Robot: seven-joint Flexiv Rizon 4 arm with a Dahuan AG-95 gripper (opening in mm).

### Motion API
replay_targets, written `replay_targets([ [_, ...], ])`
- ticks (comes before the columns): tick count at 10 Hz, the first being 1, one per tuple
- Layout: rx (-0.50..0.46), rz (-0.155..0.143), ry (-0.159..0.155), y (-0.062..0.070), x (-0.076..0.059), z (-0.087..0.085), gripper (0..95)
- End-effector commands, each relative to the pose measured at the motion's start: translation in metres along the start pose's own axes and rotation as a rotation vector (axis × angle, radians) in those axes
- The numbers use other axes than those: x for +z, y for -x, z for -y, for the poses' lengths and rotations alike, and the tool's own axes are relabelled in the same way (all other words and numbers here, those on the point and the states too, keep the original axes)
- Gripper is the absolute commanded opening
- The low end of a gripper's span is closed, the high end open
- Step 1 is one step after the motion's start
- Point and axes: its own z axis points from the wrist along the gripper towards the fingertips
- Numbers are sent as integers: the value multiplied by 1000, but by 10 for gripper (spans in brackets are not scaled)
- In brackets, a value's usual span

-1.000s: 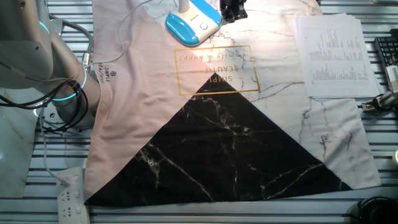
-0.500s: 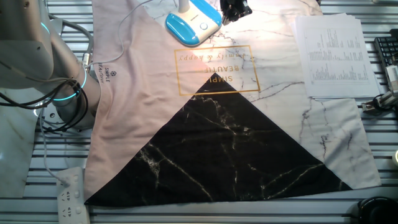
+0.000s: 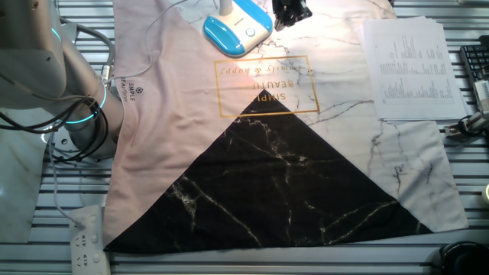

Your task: Turn on the desk lamp by pressing the button

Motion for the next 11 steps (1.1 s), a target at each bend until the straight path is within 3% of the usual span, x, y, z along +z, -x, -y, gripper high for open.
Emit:
replay_targets([
  [1,68,0,-7,1,-1,1,0],
  [4,101,-4,-17,1,-1,1,0],
  [11,17,-4,-27,1,-1,1,0],
])
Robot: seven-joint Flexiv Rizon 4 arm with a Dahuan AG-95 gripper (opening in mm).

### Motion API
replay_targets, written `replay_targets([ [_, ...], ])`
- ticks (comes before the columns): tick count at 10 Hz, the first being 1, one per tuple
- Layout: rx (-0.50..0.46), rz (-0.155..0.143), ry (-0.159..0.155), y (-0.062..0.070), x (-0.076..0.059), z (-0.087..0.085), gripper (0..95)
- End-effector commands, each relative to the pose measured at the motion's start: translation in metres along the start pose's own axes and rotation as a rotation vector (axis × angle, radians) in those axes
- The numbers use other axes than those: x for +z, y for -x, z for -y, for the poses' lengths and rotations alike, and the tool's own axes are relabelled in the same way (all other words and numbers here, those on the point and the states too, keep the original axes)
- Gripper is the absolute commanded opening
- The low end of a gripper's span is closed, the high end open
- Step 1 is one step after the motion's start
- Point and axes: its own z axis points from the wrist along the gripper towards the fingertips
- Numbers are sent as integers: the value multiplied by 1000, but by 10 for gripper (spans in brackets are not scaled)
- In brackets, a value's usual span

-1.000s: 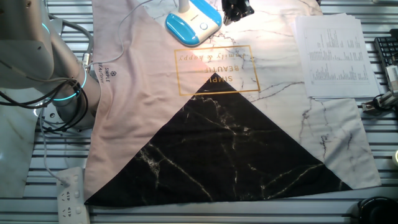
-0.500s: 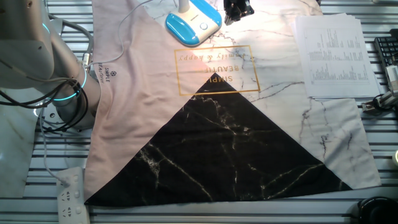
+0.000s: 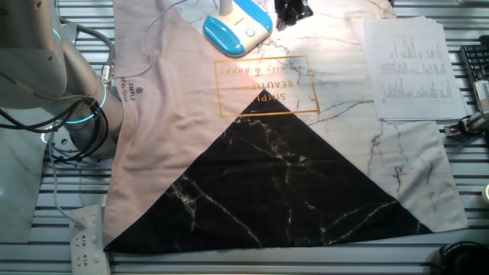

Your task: Turn on the desk lamp by pressing the button

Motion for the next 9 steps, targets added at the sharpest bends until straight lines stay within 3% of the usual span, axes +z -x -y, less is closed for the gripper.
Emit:
replay_targets([
  [1,-8,6,-1,-1,0,0,0],
  [9,8,4,1,-1,0,0,0],
])
